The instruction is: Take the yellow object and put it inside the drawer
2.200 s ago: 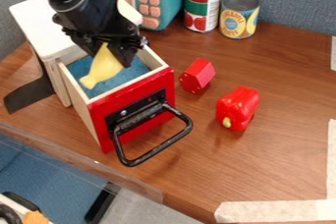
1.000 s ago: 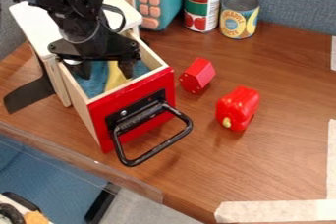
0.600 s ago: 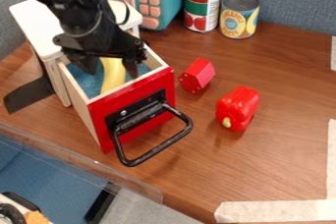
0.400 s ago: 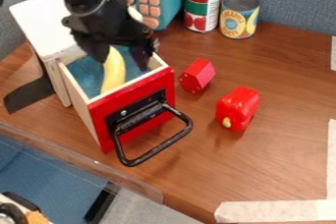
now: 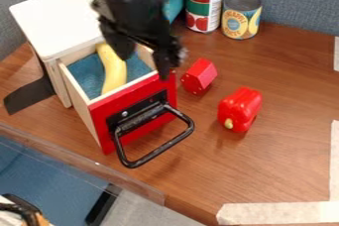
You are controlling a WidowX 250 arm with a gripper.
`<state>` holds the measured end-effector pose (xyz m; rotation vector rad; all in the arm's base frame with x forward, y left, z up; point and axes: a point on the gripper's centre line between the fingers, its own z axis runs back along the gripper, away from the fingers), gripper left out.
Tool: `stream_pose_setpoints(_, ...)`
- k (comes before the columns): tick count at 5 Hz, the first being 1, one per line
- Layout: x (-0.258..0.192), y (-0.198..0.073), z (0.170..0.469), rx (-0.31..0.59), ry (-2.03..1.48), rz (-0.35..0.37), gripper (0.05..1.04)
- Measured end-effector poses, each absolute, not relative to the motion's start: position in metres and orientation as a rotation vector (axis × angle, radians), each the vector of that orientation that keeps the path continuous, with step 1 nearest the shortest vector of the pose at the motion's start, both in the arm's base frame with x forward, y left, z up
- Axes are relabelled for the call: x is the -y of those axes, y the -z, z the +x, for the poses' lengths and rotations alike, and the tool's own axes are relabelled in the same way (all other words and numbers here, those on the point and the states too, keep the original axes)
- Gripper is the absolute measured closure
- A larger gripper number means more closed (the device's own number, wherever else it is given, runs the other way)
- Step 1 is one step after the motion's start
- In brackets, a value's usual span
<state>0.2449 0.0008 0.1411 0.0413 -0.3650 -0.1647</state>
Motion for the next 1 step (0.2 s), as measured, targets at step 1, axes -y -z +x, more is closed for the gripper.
stream_pose_setpoints(1,0.0243,-0.1458,0.2364,0.355,0.254,0.067,0.083)
